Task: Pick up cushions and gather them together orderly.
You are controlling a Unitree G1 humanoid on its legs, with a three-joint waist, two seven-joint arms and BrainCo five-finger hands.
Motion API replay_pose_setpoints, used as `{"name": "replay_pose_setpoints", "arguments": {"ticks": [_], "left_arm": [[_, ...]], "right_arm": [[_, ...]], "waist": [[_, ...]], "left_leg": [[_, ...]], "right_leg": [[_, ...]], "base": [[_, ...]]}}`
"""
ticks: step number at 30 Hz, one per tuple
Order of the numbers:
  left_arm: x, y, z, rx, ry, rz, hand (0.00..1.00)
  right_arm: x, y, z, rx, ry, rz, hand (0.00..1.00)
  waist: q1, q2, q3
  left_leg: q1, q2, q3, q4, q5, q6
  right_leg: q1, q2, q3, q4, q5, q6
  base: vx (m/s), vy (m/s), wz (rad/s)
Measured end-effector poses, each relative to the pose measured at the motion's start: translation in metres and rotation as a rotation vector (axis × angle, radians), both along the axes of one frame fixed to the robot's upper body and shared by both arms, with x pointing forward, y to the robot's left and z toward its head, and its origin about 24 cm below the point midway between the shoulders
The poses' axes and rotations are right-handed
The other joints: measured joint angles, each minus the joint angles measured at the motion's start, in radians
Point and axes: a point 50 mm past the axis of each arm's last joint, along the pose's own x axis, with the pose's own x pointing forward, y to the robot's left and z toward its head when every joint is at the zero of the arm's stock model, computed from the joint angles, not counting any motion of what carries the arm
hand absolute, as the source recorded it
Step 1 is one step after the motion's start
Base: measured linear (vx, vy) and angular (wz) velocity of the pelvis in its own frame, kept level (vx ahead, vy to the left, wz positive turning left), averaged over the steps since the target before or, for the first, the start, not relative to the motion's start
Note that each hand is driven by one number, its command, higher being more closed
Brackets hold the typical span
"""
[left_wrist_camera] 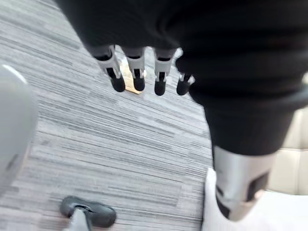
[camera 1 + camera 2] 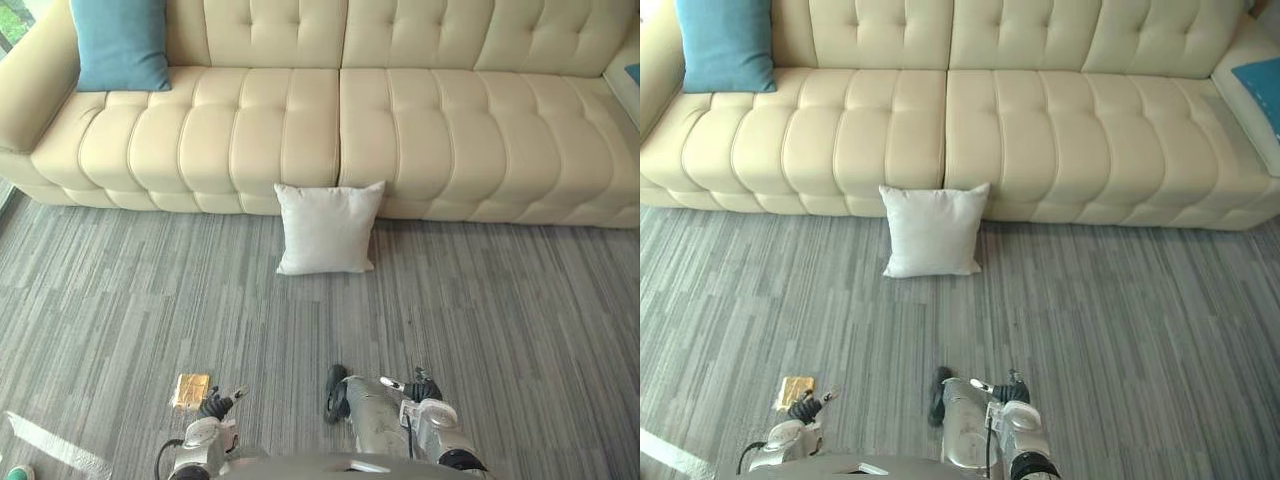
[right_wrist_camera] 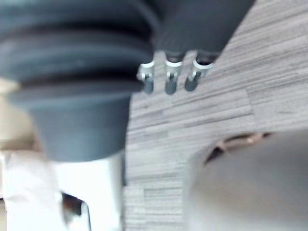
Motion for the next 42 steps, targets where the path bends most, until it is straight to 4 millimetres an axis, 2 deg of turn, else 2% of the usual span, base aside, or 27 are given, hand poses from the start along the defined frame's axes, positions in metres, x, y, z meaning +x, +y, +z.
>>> {"name": "replay_pose_setpoints", "arguments": {"ticks": [1,4,5,7,8,10,11,12,13,16,19,21,22,23,24,26,28,30,31,33,34,35,37,38,39,41,42], "left_arm": [[0.0,0.003,0.0,0.0,-0.003,0.024,0.0],[-0.001,0.009,0.003,0.009,-0.021,0.051,0.0],[-0.003,0.011,0.003,0.011,-0.02,0.058,0.0],[-0.003,0.011,0.003,0.007,-0.024,0.067,0.0],[0.0,0.01,0.004,0.007,-0.04,0.066,0.0],[0.003,0.009,0.006,0.011,-0.057,0.059,0.0],[0.002,0.005,0.005,0.006,-0.053,0.046,0.0],[0.001,0.003,0.005,0.002,-0.05,0.043,0.0],[0.002,0.007,0.005,0.014,-0.053,0.037,0.0],[-0.001,0.018,0.005,0.038,-0.04,0.035,0.0],[-0.006,0.02,0.002,0.039,-0.019,0.031,0.0],[-0.008,0.019,0.001,0.036,-0.006,0.025,0.0],[-0.009,0.018,0.0,0.037,0.002,0.007,0.0],[-0.01,0.018,0.0,0.038,0.007,-0.009,0.0],[-0.01,0.019,0.0,0.036,0.01,-0.018,0.0],[-0.014,0.019,-0.002,0.035,0.022,-0.017,0.0],[-0.017,0.018,-0.003,0.032,0.032,-0.015,0.0],[-0.019,0.018,-0.003,0.03,0.038,-0.014,0.0],[-0.019,0.018,-0.004,0.029,0.04,-0.016,0.0],[-0.021,0.014,-0.006,0.02,0.055,-0.02,0.0],[-0.022,0.013,-0.006,0.019,0.058,-0.024,0.0],[-0.021,0.006,-0.007,0.005,0.063,-0.04,0.0],[-0.02,0.0,-0.007,-0.001,0.061,-0.058,0.0],[-0.019,-0.001,-0.007,0.001,0.062,-0.067,0.0],[-0.019,-0.002,-0.008,-0.003,0.062,-0.067,0.0],[-0.019,-0.004,-0.008,-0.008,0.061,-0.064,0.0],[-0.019,-0.003,-0.007,-0.008,0.058,-0.06,0.0]], "right_arm": [[-0.001,0.001,0.0,0.0,-0.001,0.002,0.0],[-0.011,0.001,-0.004,0.002,0.025,-0.002,0.0],[-0.016,0.0,-0.006,0.001,0.039,-0.006,0.0],[-0.017,0.0,-0.006,0.002,0.042,-0.01,0.0],[-0.02,0.0,-0.008,0.008,0.048,-0.02,0.0],[-0.017,0.0,-0.007,0.011,0.042,-0.024,0.0],[-0.021,-0.002,-0.008,0.007,0.052,-0.029,0.0],[-0.023,-0.004,-0.008,0.004,0.057,-0.03,0.0],[-0.024,0.0,-0.011,0.012,0.073,-0.019,0.0],[-0.023,0.021,-0.014,0.059,0.077,0.017,0.0],[-0.022,0.026,-0.016,0.071,0.089,0.03,0.0],[-0.018,0.027,-0.014,0.065,0.078,0.066,0.0],[-0.017,0.026,-0.013,0.06,0.07,0.077,0.0],[-0.016,0.025,-0.013,0.056,0.068,0.087,0.0],[-0.015,0.025,-0.012,0.052,0.063,0.095,0.0],[-0.012,0.025,-0.009,0.042,0.046,0.115,0.0],[-0.01,0.025,-0.008,0.041,0.038,0.116,0.0],[-0.009,0.023,-0.007,0.035,0.028,0.115,0.0],[-0.009,0.021,-0.007,0.03,0.028,0.114,0.0],[-0.01,0.015,-0.007,0.014,0.035,0.11,0.0],[-0.012,0.013,-0.008,0.013,0.043,0.106,0.0],[-0.015,0.003,-0.008,-0.01,0.054,0.096,0.0],[-0.015,0.0,-0.007,-0.007,0.05,0.074,0.0],[-0.015,0.001,-0.007,-0.005,0.052,0.074,0.0],[-0.016,0.001,-0.008,-0.002,0.054,0.073,0.0],[-0.017,0.002,-0.008,0.008,0.055,0.081,0.0],[-0.022,0.001,-0.01,0.008,0.069,0.08,0.0]], "waist": [[0.001,0.007,0.001],[0.026,0.001,0.003],[0.038,-0.008,-0.002],[0.042,-0.008,-0.003],[0.057,-0.013,-0.003],[0.062,-0.014,-0.001],[0.064,-0.003,-0.008],[0.066,0.001,-0.01],[0.072,-0.018,-0.018],[0.083,-0.077,-0.052],[0.083,-0.089,-0.062],[0.086,-0.083,-0.062],[0.076,-0.081,-0.06],[0.072,-0.071,-0.055],[0.071,-0.073,-0.053],[0.068,-0.075,-0.055],[0.054,-0.07,-0.056],[0.048,-0.067,-0.057],[0.047,-0.065,-0.056],[0.035,-0.05,-0.058],[0.031,-0.051,-0.062],[0.041,-0.011,-0.063],[0.038,-0.006,-0.061],[0.033,-0.007,-0.061],[0.031,-0.007,-0.061],[0.028,-0.008,-0.063],[0.03,-0.011,-0.064]], "left_leg": [[-0.086,0.045,0.02,0.2,-0.038,0.007],[-0.196,0.09,0.117,0.322,-0.145,0.057],[-0.257,0.088,0.153,0.293,-0.202,0.072],[-0.309,0.074,0.185,0.216,-0.251,0.087],[-0.341,0.046,0.222,0.062,-0.29,0.09],[-0.371,0.003,0.22,-0.12,-0.291,0.096],[-0.366,-0.025,0.208,-0.339,-0.22,0.083],[-0.366,-0.026,0.202,-0.373,-0.158,0.09],[-0.342,-0.051,0.23,-0.379,-0.116,0.136],[-0.324,-0.085,0.28,-0.378,-0.171,0.165],[-0.267,-0.108,0.327,-0.397,-0.206,0.189],[-0.207,-0.111,0.357,-0.425,-0.223,0.196],[-0.173,-0.112,0.362,-0.438,-0.238,0.197],[-0.16,-0.111,0.361,-0.436,-0.247,0.201],[-0.132,-0.113,0.364,-0.435,-0.264,0.205],[-0.069,-0.119,0.365,-0.462,-0.279,0.201],[-0.042,-0.119,0.363,-0.499,-0.28,0.195],[-0.016,-0.113,0.36,-0.519,-0.286,0.173],[-0.009,-0.104,0.355,-0.522,-0.294,0.156],[0.013,-0.08,0.318,-0.525,-0.312,0.109],[0.021,-0.073,0.303,-0.528,-0.317,0.093],[0.043,-0.062,0.248,-0.578,-0.292,0.087],[0.092,-0.07,0.205,-0.653,-0.239,0.069],[0.113,-0.069,0.183,-0.662,-0.226,0.064],[0.121,-0.067,0.174,-0.653,-0.226,0.064],[0.108,-0.051,0.147,-0.584,-0.227,0.063],[0.041,-0.018,0.119,-0.422,-0.229,0.06]], "right_leg": [[0.056,0.021,0.006,-0.021,-0.028,-0.015],[0.175,0.04,0.047,-0.081,-0.056,-0.008],[0.224,0.037,0.073,-0.121,-0.062,0.003],[0.273,0.021,0.093,-0.153,-0.052,0.026],[0.299,-0.011,0.119,-0.165,-0.054,0.045],[0.337,-0.048,0.144,-0.19,-0.065,0.082],[0.357,-0.064,0.167,-0.202,-0.085,0.125],[0.359,-0.06,0.174,-0.204,-0.091,0.139],[0.372,-0.085,0.219,-0.214,-0.101,0.156],[0.371,-0.105,0.253,-0.275,-0.04,0.139],[0.366,-0.135,0.287,-0.228,-0.008,0.153],[0.27,-0.142,0.316,0.001,-0.001,0.166],[0.199,-0.148,0.325,0.161,0.035,0.209],[0.176,-0.15,0.327,0.23,0.053,0.23],[0.139,-0.159,0.322,0.338,0.036,0.222],[0.075,-0.176,0.238,0.415,-0.051,0.177],[0.031,-0.17,0.168,0.346,-0.084,0.149],[0.003,-0.15,0.125,0.156,-0.071,0.137],[-0.011,-0.134,0.117,0.016,-0.028,0.123],[0.002,-0.108,0.117,-0.151,0.164,0.122],[0.021,-0.095,0.108,-0.167,0.191,0.117],[0.038,-0.068,0.079,-0.147,0.177,0.104],[0.003,-0.076,0.082,-0.033,0.095,0.08],[0.008,-0.085,0.067,0.024,0.024,0.079],[0.019,-0.087,0.058,0.031,0.0,0.08],[0.058,-0.085,0.034,0.026,-0.033,0.078],[0.113,-0.072,0.005,-0.01,-0.051,0.076]], "base": [[0.38,-0.059,-0.29],[0.36,0.001,-0.37],[0.33,0.064,-0.38],[0.37,0.142,-0.43],[0.37,0.199,-0.5],[0.4,0.314,-0.44],[0.42,0.392,-0.36],[0.35,0.351,-0.42],[0.27,0.284,-0.28],[0.31,0.248,-0.33],[0.24,0.161,-0.43],[0.23,0.145,-0.48],[0.15,0.078,-0.18],[0.15,0.046,-0.01],[0.14,0.006,0.06],[0.15,-0.028,0.06],[0.12,-0.082,0.04],[0.18,-0.143,0.01],[0.3,-0.207,0.04],[0.38,-0.27,0.27],[0.38,-0.245,0.28],[0.34,-0.206,0.12],[0.3,-0.213,0.1],[0.23,-0.211,0.24],[0.26,-0.24,0.38],[0.17,-0.159,0.45],[0.17,-0.175,0.47]]}}
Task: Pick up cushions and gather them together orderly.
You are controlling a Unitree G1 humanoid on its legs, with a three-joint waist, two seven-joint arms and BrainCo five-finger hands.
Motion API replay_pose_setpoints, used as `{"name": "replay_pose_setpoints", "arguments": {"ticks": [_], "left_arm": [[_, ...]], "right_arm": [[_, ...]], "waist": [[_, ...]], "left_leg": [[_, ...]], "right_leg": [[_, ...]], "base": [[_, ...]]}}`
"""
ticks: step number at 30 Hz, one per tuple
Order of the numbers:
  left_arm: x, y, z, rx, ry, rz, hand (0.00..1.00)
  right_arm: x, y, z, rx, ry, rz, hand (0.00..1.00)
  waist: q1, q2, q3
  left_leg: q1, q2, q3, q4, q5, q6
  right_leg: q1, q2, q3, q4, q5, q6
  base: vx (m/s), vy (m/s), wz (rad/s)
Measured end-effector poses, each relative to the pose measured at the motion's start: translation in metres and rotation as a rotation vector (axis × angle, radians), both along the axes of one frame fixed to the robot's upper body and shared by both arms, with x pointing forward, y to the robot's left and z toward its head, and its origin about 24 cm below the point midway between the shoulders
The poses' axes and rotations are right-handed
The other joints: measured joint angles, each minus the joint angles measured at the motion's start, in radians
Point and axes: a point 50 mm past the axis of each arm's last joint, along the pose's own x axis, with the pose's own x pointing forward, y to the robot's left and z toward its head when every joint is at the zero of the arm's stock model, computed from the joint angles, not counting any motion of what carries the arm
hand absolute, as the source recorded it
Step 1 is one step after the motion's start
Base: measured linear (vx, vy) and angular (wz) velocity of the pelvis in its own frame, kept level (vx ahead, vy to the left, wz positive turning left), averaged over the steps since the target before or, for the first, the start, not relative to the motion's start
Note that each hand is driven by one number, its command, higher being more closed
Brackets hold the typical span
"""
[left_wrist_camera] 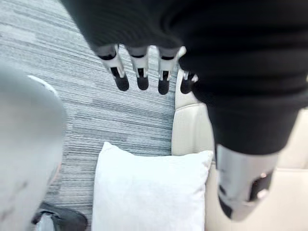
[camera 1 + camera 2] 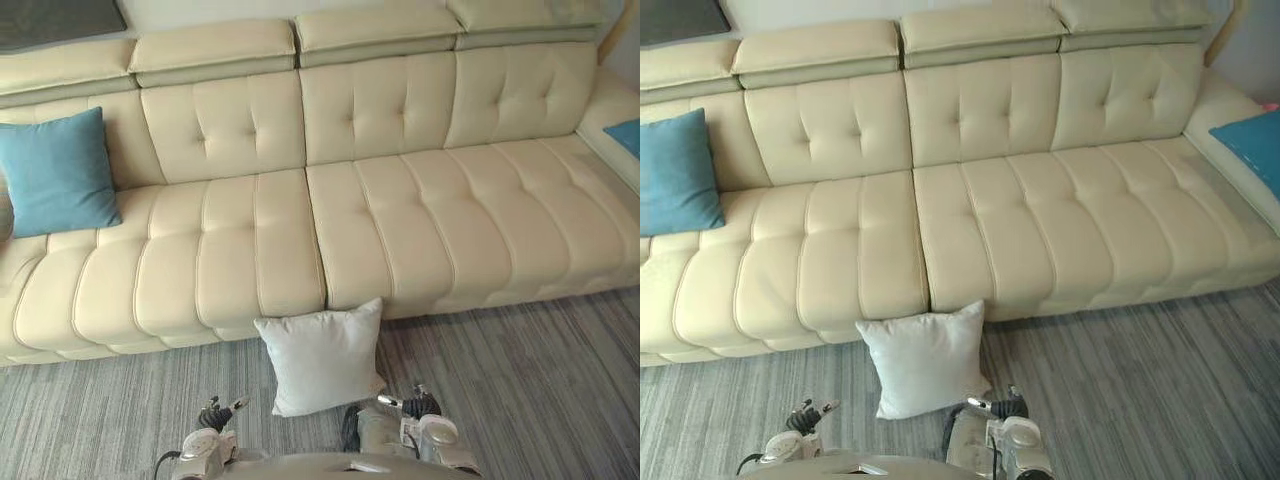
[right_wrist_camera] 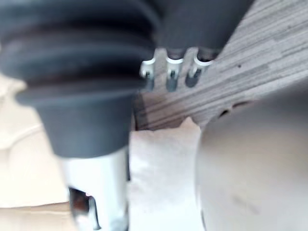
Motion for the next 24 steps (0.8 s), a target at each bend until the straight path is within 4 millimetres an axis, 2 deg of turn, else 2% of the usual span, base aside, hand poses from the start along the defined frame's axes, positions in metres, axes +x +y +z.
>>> {"name": "replay_pose_setpoints", "arguments": {"ticks": [1,2,4,5,6,8,9,10,11,12,13,15,17,20,24], "left_arm": [[0.0,0.0,0.0,-0.001,-0.002,0.003,0.0],[0.003,0.002,0.002,0.002,-0.02,0.022,0.0],[0.001,0.0,0.002,-0.01,-0.024,0.045,0.0],[0.001,0.002,0.002,-0.01,-0.027,0.058,0.0],[0.002,0.003,0.003,-0.008,-0.029,0.058,0.0],[0.003,0.004,0.004,-0.003,-0.036,0.056,0.0],[0.004,0.004,0.004,-0.003,-0.038,0.056,0.0],[0.005,0.006,0.005,0.004,-0.044,0.052,0.0],[0.004,0.003,0.004,-0.002,-0.039,0.05,0.0],[0.003,0.004,0.003,0.0,-0.032,0.041,0.0],[0.003,0.012,0.004,0.023,-0.036,0.033,0.0],[0.004,0.017,0.005,0.038,-0.037,0.031,0.0],[0.003,0.018,0.005,0.04,-0.033,0.032,0.0],[0.001,0.017,0.004,0.035,-0.022,0.031,0.0],[-0.002,0.015,0.002,0.027,-0.012,0.031,0.0]], "right_arm": [[-0.002,-0.001,0.0,-0.002,0.004,-0.001,0.0],[-0.004,-0.003,-0.001,-0.008,0.01,0.0,0.0],[-0.007,-0.004,-0.002,-0.009,0.019,-0.004,0.0],[-0.01,-0.004,-0.003,-0.007,0.035,-0.007,0.0],[-0.012,-0.004,-0.004,-0.005,0.04,-0.01,0.0],[-0.013,-0.004,-0.006,-0.002,0.052,-0.02,0.0],[-0.012,-0.004,-0.006,0.0,0.054,-0.02,0.0],[-0.011,-0.003,-0.006,0.002,0.051,-0.025,0.0],[-0.013,-0.006,-0.006,-0.003,0.054,-0.029,0.0],[-0.013,-0.005,-0.006,0.001,0.056,-0.037,0.0],[-0.012,0.004,-0.007,0.024,0.05,-0.036,0.0],[-0.012,0.01,-0.008,0.04,0.05,-0.04,0.0],[-0.013,0.012,-0.008,0.044,0.052,-0.04,0.0],[-0.014,0.012,-0.009,0.045,0.052,-0.04,0.0],[-0.018,0.012,-0.01,0.043,0.066,-0.043,0.0]], "waist": [[0.002,0.002,-0.002],[0.005,0.012,-0.007],[0.015,0.017,-0.009],[0.024,0.016,-0.012],[0.024,0.014,-0.013],[0.027,0.012,-0.012],[0.028,0.008,-0.01],[0.028,0.003,-0.005],[0.025,0.015,-0.012],[0.027,0.006,-0.018],[0.03,-0.028,-0.021],[0.028,-0.05,-0.019],[0.028,-0.055,-0.021],[0.026,-0.061,-0.024],[0.021,-0.056,-0.026]], "left_leg": [[-0.026,0.012,-0.008,0.059,0.001,-0.001],[-0.102,0.05,-0.013,0.219,0.022,-0.015],[-0.159,0.091,0.001,0.354,0.057,-0.015],[-0.186,0.109,0.028,0.417,0.032,-0.008],[-0.203,0.102,0.052,0.414,0.004,-0.01],[-0.235,0.066,0.09,0.325,-0.052,-0.008],[-0.237,0.055,0.101,0.29,-0.059,-0.007],[-0.248,0.019,0.122,0.134,-0.053,0.0],[-0.247,0.008,0.129,0.016,0.035,0.013],[-0.226,-0.019,0.141,-0.023,0.049,0.04],[-0.203,-0.06,0.156,-0.092,0.074,0.056],[-0.199,-0.085,0.16,-0.116,0.083,0.062],[-0.18,-0.094,0.171,-0.133,0.084,0.065],[-0.13,-0.108,0.186,-0.191,0.107,0.068],[-0.073,-0.128,0.19,-0.333,0.185,0.062]], "right_leg": [[0.013,0.006,-0.008,-0.01,-0.003,0.0],[0.043,0.024,-0.022,-0.034,-0.009,-0.007],[0.081,0.042,-0.028,-0.062,-0.007,-0.016],[0.116,0.053,-0.022,-0.096,0.001,-0.025],[0.133,0.052,-0.016,-0.121,0.009,-0.024],[0.158,0.04,-0.002,-0.168,0.039,-0.009],[0.164,0.033,0.001,-0.173,0.043,-0.003],[0.174,0.007,0.003,-0.179,0.054,0.017],[0.175,0.009,0.0,-0.184,0.06,0.032],[0.179,0.005,0.021,-0.21,0.071,0.05],[0.184,-0.016,0.058,-0.259,0.093,0.056],[0.194,-0.031,0.063,-0.293,0.105,0.062],[0.203,-0.037,0.082,-0.309,0.129,0.067],[0.225,-0.04,0.089,-0.319,0.129,0.067],[0.222,-0.041,0.097,-0.343,0.129,0.078]], "base": [[0.23,-0.218,0.46],[0.12,-0.088,0.15],[0.15,-0.053,-0.05],[0.23,-0.015,-0.21],[0.26,0.026,-0.25],[0.16,0.07,-0.2],[0.17,0.171,-0.11],[0.15,0.193,0.03],[0.14,0.227,0.1],[0.09,0.221,0.07],[0.09,0.206,0.06],[0.08,0.156,0.03],[0.03,0.098,-0.1],[-0.02,0.006,-0.17],[-0.07,-0.032,-0.1]]}}
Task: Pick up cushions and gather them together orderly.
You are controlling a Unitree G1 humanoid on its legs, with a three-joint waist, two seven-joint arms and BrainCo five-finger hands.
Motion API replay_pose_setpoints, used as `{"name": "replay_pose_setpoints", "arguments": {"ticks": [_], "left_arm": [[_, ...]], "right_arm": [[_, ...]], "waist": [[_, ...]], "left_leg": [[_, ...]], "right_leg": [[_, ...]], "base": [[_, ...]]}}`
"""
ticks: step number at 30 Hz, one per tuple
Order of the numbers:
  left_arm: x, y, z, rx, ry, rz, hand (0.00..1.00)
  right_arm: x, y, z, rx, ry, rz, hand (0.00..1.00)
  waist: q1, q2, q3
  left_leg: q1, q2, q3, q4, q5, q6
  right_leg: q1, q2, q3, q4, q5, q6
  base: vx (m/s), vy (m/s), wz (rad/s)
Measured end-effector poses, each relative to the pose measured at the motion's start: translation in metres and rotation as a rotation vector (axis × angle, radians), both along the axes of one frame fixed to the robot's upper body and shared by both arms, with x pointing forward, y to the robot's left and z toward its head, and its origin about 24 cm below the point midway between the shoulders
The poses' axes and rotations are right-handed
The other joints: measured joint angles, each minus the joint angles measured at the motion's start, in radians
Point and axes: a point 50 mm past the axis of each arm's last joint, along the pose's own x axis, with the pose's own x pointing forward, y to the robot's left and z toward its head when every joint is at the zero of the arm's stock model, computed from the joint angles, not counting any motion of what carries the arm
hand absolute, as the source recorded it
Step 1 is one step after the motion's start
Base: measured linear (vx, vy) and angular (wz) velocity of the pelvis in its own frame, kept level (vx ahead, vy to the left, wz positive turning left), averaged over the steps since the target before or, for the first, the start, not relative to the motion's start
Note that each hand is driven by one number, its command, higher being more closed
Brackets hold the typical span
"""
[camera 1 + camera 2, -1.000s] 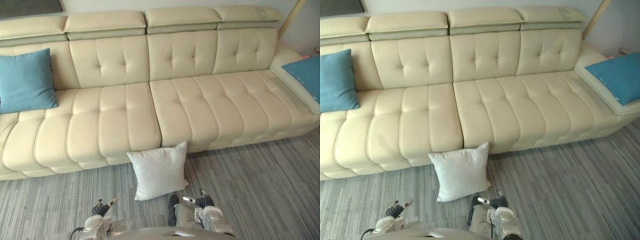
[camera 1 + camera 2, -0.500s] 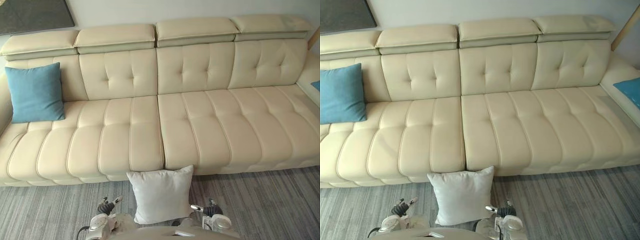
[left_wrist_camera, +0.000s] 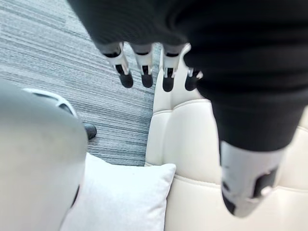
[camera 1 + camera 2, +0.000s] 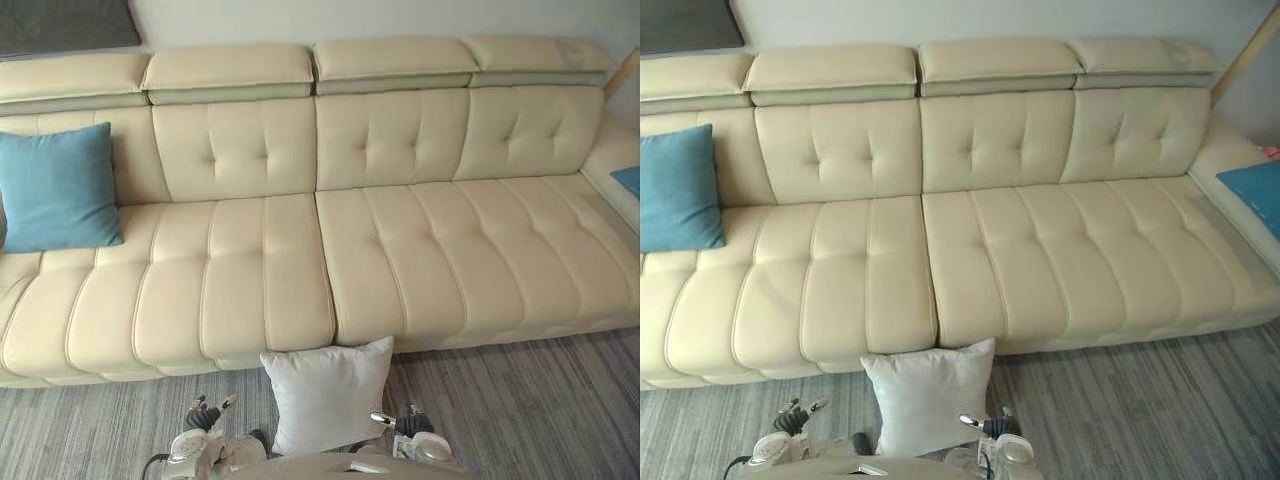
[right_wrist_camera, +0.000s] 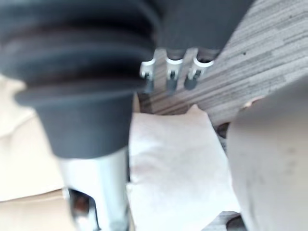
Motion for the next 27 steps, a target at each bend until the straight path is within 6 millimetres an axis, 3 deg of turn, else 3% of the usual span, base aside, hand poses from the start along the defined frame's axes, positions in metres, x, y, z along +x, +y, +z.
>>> {"name": "replay_pose_setpoints", "arguments": {"ticks": [3,7,9,11,13,15,17,23,27], "left_arm": [[-0.002,-0.001,-0.001,-0.003,0.007,0.004,0.0],[-0.001,-0.001,-0.001,-0.002,0.004,0.004,0.0],[0.006,0.0,0.001,0.002,-0.01,-0.005,0.0],[0.022,0.001,0.007,0.014,-0.052,-0.013,0.0],[0.051,-0.005,0.018,0.028,-0.13,-0.033,0.0],[0.072,-0.006,0.029,0.044,-0.197,-0.033,0.0],[0.111,-0.001,0.054,0.083,-0.326,-0.036,0.0],[0.158,0.024,0.097,0.166,-0.493,0.011,0.0],[0.188,0.032,0.131,0.171,-0.627,0.063,0.0]], "right_arm": [[-0.001,-0.001,0.0,-0.005,0.003,-0.001,0.0],[0.0,-0.003,0.001,-0.034,0.006,-0.017,0.0],[0.006,-0.005,0.003,-0.05,-0.007,-0.007,0.0],[0.02,-0.006,0.008,-0.073,-0.037,0.001,0.0],[0.05,-0.014,0.022,-0.123,-0.112,0.031,0.0],[0.076,-0.021,0.039,-0.166,-0.2,0.037,0.0],[0.115,-0.032,0.069,-0.233,-0.337,0.049,0.0],[0.174,-0.042,0.13,-0.314,-0.561,0.04,0.0],[0.204,-0.035,0.173,-0.277,-0.733,-0.002,0.0]], "waist": [[0.002,0.003,-0.003],[0.004,0.003,-0.002],[0.004,0.001,0.009],[0.004,0.005,0.021],[0.003,0.037,0.075],[0.002,0.043,0.109],[0.001,0.039,0.179],[0.004,0.036,0.246],[0.009,0.034,0.289]], "left_leg": [[0.043,0.001,0.021,-0.101,0.051,-0.009],[0.044,0.002,0.061,-0.12,0.059,-0.009],[-0.007,0.005,0.072,-0.062,0.033,-0.002],[-0.147,0.038,0.075,0.106,-0.034,0.012],[-0.332,0.108,0.071,0.342,-0.114,0.04],[-0.433,0.132,0.072,0.43,-0.145,0.053],[-0.528,0.148,0.07,0.515,-0.18,0.06],[-0.779,0.178,0.072,0.631,-0.198,0.068],[-0.955,0.191,0.052,0.693,-0.193,0.076]], "right_leg": [[-0.02,0.02,0.022,0.001,0.0,0.0],[-0.055,0.029,0.068,0.007,0.009,-0.004],[-0.098,0.025,0.08,0.028,0.01,-0.005],[-0.195,0.023,0.096,0.083,0.02,0.001],[-0.327,0.041,0.107,0.185,0.02,-0.002],[-0.437,0.044,0.121,0.268,0.008,-0.005],[-0.551,0.034,0.132,0.371,-0.015,-0.004],[-0.819,0.025,0.153,0.491,-0.012,-0.019],[-0.992,0.02,0.145,0.562,-0.004,-0.029]], "base": [[-0.09,-0.042,-0.22],[-0.06,0.003,-0.31],[-0.06,0.014,-0.23],[-0.09,0.005,-0.17],[-0.17,0.086,-0.25],[-0.18,0.097,-0.25],[-0.29,0.109,-0.14],[-0.22,0.031,-0.08],[-0.11,-0.002,0.04]]}}
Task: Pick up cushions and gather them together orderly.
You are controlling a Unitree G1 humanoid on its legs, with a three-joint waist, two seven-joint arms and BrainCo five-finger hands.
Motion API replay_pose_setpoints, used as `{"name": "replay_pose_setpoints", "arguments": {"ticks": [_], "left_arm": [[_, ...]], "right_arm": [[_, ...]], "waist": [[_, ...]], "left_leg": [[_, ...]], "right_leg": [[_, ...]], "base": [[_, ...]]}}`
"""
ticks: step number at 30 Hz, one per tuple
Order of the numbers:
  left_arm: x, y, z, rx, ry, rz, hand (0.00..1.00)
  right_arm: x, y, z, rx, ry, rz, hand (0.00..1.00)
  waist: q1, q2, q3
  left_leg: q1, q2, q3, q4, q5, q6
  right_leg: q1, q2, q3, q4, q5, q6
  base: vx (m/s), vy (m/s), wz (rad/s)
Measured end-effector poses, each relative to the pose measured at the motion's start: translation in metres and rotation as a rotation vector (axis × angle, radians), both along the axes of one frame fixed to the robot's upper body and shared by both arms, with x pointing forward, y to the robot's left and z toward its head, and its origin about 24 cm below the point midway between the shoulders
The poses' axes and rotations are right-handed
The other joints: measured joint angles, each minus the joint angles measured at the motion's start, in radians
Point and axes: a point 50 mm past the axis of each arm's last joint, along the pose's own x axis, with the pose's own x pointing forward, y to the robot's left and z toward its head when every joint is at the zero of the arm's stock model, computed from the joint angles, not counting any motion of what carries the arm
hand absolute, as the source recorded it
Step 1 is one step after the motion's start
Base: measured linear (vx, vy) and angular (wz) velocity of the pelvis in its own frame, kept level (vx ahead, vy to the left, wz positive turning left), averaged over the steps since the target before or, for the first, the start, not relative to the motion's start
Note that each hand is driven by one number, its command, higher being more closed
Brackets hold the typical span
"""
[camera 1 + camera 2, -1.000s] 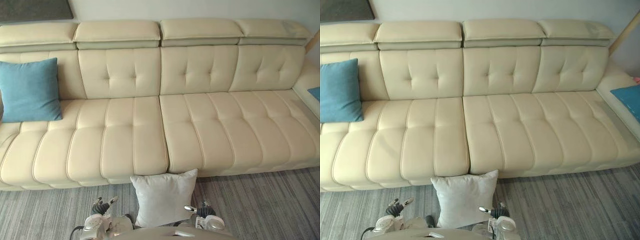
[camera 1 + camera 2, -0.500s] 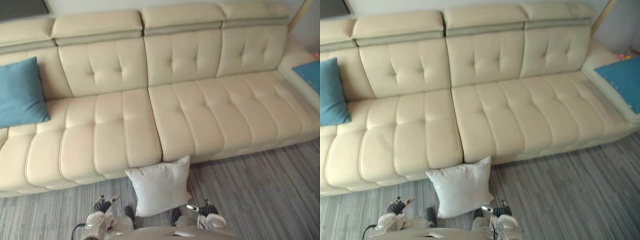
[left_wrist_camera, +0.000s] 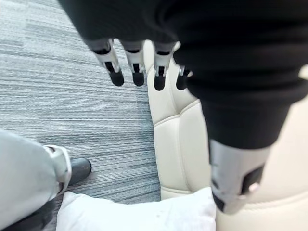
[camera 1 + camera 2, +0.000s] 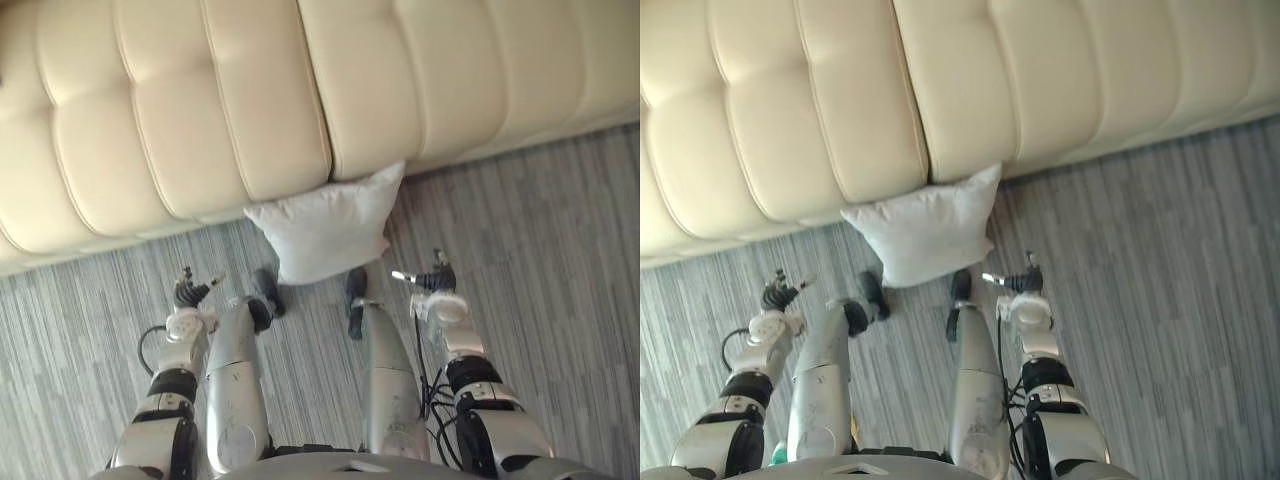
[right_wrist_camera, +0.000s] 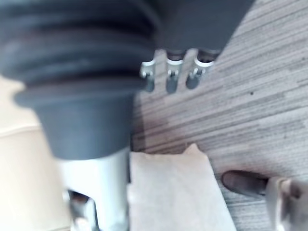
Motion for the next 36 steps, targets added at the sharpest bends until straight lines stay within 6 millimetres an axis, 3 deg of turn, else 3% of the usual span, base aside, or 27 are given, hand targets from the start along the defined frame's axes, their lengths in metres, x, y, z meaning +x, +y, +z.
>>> {"name": "replay_pose_setpoints", "arguments": {"ticks": [2,7,8,10,15,18,21,22,24,28,29,33,36], "left_arm": [[0.013,-0.002,0.016,-0.01,-0.061,0.007,0.0],[0.052,-0.012,0.073,-0.036,-0.252,0.012,0.0],[0.053,-0.012,0.076,-0.038,-0.261,0.015,0.0],[0.065,-0.019,0.106,-0.027,-0.358,0.008,0.0],[0.081,-0.042,0.164,0.012,-0.543,-0.066,0.0],[0.084,-0.054,0.184,0.03,-0.604,-0.1,0.0],[0.085,-0.069,0.205,0.061,-0.673,-0.136,0.0],[0.085,-0.072,0.208,0.074,-0.679,-0.143,0.0],[0.083,-0.087,0.219,0.083,-0.723,-0.176,0.0],[0.079,-0.112,0.235,0.073,-0.789,-0.23,0.0],[0.076,-0.12,0.24,0.09,-0.813,-0.246,1.0],[0.071,-0.143,0.248,0.07,-0.847,-0.292,1.0],[0.071,-0.146,0.253,0.066,-0.862,-0.293,1.0]], "right_arm": [[0.011,0.0,0.017,0.01,-0.057,-0.019,0.0],[0.046,0.005,0.099,-0.01,-0.311,-0.034,0.0],[0.048,0.007,0.103,-0.011,-0.321,-0.033,0.0],[0.058,0.016,0.134,-0.039,-0.401,-0.015,0.0],[0.07,0.041,0.199,-0.08,-0.564,0.014,0.0],[0.07,0.046,0.211,-0.141,-0.588,0.003,0.0],[0.066,0.047,0.236,-0.217,-0.652,-0.031,0.0],[0.066,0.047,0.241,-0.233,-0.662,-0.045,1.0],[0.063,0.05,0.259,-0.273,-0.705,-0.1,1.0],[0.06,0.054,0.272,-0.291,-0.74,-0.163,1.0],[0.059,0.055,0.278,-0.294,-0.751,-0.183,1.0],[0.057,0.057,0.29,-0.278,-0.77,-0.222,1.0],[0.057,0.063,0.296,-0.209,-0.783,-0.212,1.0]], "waist": [[0.002,0.001,0.028],[0.009,0.0,0.096],[0.01,0.0,0.096],[0.018,0.0,0.098],[0.02,0.001,0.109],[0.016,0.001,0.109],[0.012,0.001,0.109],[0.012,0.001,0.109],[0.002,0.001,0.109],[-0.001,0.001,0.109],[-0.001,0.001,0.109],[-0.002,0.002,0.109],[-0.003,0.003,0.108]], "left_leg": [[-0.062,0.001,-0.007,0.032,0.002,0.005],[-0.299,0.011,-0.036,0.156,0.003,0.029],[-0.313,0.013,-0.038,0.163,0.002,0.03],[-0.419,0.021,-0.056,0.222,0.004,0.049],[-0.561,0.022,-0.074,0.277,0.012,0.057],[-0.615,0.02,-0.086,0.292,0.017,0.052],[-0.676,0.015,-0.097,0.292,0.025,0.051],[-0.685,0.014,-0.099,0.291,0.028,0.05],[-0.719,0.005,-0.105,0.284,0.043,0.045],[-0.737,-0.002,-0.107,0.26,0.069,0.039],[-0.741,-0.004,-0.112,0.244,0.082,0.035],[-0.743,-0.017,-0.12,0.187,0.128,0.023],[-0.744,-0.018,-0.128,0.161,0.147,0.021]], "right_leg": [[-0.065,-0.01,-0.001,0.048,-0.008,0.003],[-0.311,-0.033,-0.002,0.218,-0.055,-0.004],[-0.326,-0.033,-0.002,0.227,-0.057,-0.003],[-0.431,-0.038,-0.002,0.302,-0.07,0.001],[-0.58,-0.055,-0.004,0.392,-0.092,-0.008],[-0.629,-0.063,-0.013,0.419,-0.099,-0.015],[-0.69,-0.07,-0.021,0.435,-0.104,-0.015],[-0.699,-0.07,-0.022,0.437,-0.104,-0.015],[-0.739,-0.079,-0.025,0.45,-0.104,-0.018],[-0.763,-0.082,-0.03,0.448,-0.1,-0.03],[-0.763,-0.082,-0.04,0.433,-0.095,-0.04],[-0.763,-0.085,-0.062,0.402,-0.08,-0.053],[-0.761,-0.084,-0.078,0.385,-0.072,-0.066]], "base": [[-0.07,-0.012,0.12],[-0.04,-0.025,0.16],[-0.02,-0.034,0.06],[-0.04,-0.034,0.09],[-0.05,-0.027,0.15],[-0.05,-0.004,0.14],[-0.05,0.002,0.11],[-0.06,0.003,0.09],[-0.06,0.002,0.17],[-0.04,-0.007,0.13],[-0.05,-0.007,0.01],[-0.07,-0.011,0.11],[-0.07,-0.018,0.05]]}}
